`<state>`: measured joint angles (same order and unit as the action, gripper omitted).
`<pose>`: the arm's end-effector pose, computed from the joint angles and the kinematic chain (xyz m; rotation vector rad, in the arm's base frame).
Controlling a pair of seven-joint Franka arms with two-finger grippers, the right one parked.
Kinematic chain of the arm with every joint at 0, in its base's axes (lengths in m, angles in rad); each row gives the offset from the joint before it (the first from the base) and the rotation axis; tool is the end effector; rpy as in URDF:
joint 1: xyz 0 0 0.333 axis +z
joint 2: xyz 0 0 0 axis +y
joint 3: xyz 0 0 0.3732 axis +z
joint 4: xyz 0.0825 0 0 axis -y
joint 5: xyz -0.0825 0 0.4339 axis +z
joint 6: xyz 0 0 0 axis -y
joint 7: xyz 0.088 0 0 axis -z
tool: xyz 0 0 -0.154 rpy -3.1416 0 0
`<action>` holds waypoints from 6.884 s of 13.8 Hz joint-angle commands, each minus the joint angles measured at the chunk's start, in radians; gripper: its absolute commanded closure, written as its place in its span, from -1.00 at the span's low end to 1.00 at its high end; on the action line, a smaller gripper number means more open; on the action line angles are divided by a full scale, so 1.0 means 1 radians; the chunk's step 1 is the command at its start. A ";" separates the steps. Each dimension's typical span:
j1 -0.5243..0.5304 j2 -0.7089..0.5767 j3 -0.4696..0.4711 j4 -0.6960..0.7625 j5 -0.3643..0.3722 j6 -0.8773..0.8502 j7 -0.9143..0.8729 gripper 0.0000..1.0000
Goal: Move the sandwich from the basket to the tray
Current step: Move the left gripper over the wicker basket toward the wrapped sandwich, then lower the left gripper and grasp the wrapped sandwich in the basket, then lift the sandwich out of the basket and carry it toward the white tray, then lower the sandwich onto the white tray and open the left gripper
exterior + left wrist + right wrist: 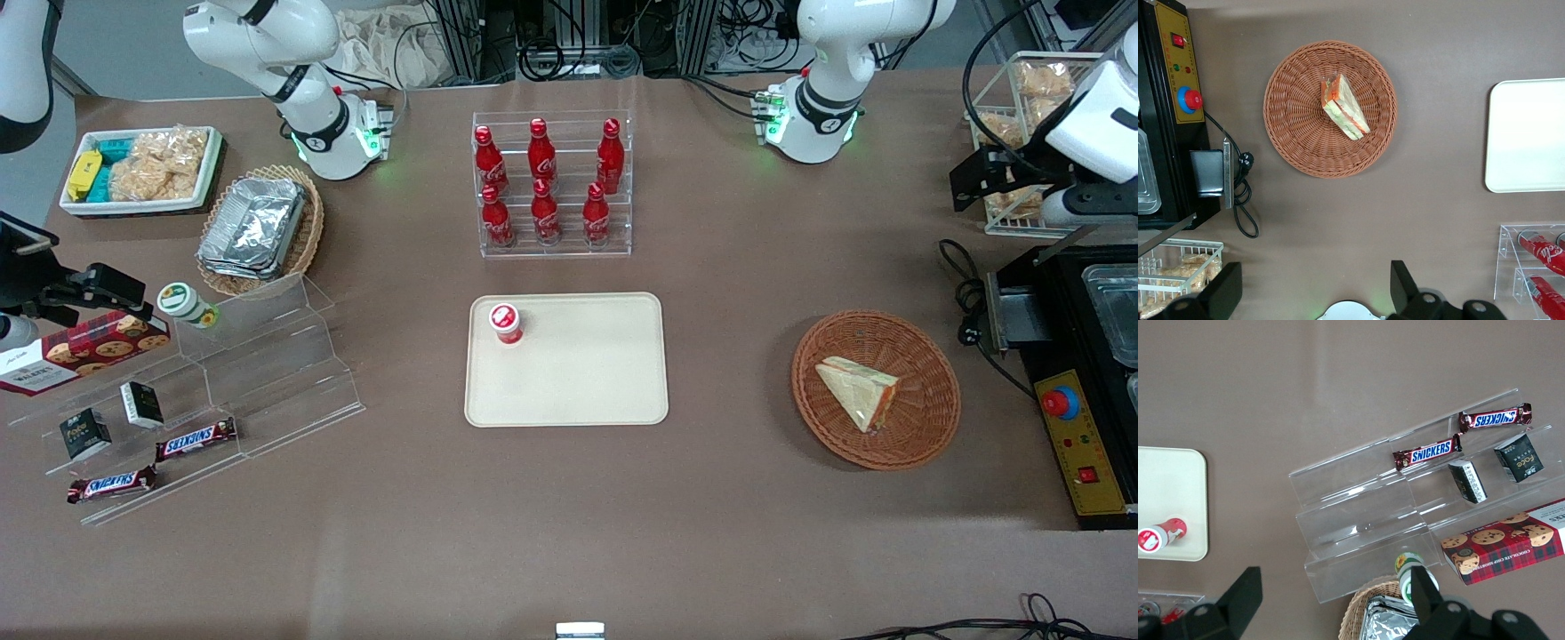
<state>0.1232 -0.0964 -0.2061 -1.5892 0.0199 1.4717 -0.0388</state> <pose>0.5556 -0.0491 0.6715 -3.0999 0.0639 0.0321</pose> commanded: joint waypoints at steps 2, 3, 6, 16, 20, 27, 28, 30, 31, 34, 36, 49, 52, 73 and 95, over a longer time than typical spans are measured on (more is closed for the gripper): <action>0.010 0.036 -0.009 0.070 0.024 -0.030 0.022 -1.00; 0.012 0.041 -0.007 0.072 0.025 -0.031 0.017 -1.00; 0.016 0.067 -0.006 0.071 0.026 -0.036 0.056 -1.00; 0.167 0.357 -0.007 0.058 -0.040 0.168 -0.111 -1.00; 0.156 0.422 -0.010 -0.039 -0.034 0.368 -0.234 -1.00; 0.125 0.426 -0.030 -0.276 -0.055 0.728 -0.308 -1.00; 0.125 0.435 -0.030 -0.288 -0.055 0.757 -0.308 -1.00; 0.124 0.458 -0.032 -0.294 -0.052 0.792 -0.306 -1.00; 0.125 0.472 -0.032 -0.294 -0.048 0.808 -0.305 -1.00; 0.125 0.509 -0.032 -0.311 -0.046 0.883 -0.300 -1.00; 0.127 0.515 -0.032 -0.359 -0.046 0.975 -0.293 -1.00; 0.125 0.508 -0.032 -0.385 -0.041 0.997 -0.264 0.56; 0.124 0.452 -0.036 -0.341 -0.041 0.890 -0.202 0.67; 0.104 0.311 -0.545 0.466 -0.044 -0.255 -0.496 0.74; -0.352 0.977 -0.424 0.304 0.454 0.462 -0.866 0.73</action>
<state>-0.2254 0.8475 -0.6468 -1.2826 0.4507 1.8835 -0.8843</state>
